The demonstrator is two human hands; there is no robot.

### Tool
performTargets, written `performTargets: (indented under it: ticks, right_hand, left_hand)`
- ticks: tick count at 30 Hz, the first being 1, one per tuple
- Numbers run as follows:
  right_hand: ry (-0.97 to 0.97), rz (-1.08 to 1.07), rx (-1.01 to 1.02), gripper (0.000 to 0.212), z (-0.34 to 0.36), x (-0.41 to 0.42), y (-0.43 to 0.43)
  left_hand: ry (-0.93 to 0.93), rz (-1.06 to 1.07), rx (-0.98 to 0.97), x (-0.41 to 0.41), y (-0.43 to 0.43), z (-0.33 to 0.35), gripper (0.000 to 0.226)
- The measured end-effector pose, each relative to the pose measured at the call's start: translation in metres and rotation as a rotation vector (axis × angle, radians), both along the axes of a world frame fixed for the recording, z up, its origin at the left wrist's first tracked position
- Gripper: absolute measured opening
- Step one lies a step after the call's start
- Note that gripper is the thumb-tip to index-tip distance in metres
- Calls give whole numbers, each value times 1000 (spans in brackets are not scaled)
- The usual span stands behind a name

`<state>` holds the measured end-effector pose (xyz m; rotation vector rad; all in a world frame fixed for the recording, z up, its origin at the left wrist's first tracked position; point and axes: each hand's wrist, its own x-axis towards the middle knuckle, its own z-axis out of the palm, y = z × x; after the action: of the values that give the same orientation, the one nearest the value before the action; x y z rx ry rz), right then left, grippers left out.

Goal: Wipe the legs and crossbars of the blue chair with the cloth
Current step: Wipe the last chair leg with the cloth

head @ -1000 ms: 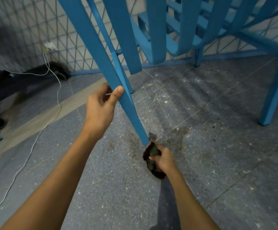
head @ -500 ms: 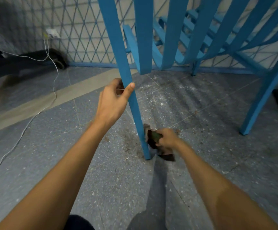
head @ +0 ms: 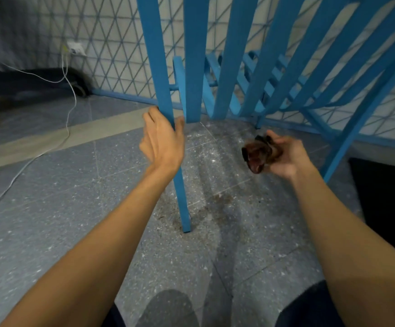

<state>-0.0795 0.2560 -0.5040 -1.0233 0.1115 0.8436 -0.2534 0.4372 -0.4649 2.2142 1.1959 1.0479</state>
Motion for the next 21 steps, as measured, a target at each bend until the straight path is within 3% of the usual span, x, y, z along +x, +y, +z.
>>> performTargets:
  ticks: [4, 10, 15, 21]
  right_hand:
    - [17, -50, 170, 52, 22, 8, 16]
    - [50, -66, 509, 48, 30, 30, 25]
    - [-248, 110, 257, 54, 35, 35, 37]
    - [-350, 92, 52, 79, 42, 21, 65]
  left_hand:
    - [86, 84, 50, 9, -4, 5, 36]
    - [120, 43, -13, 10, 1, 10, 37]
    - [144, 55, -101, 10, 27, 19, 41]
    - [142, 89, -153, 17, 66, 22, 46]
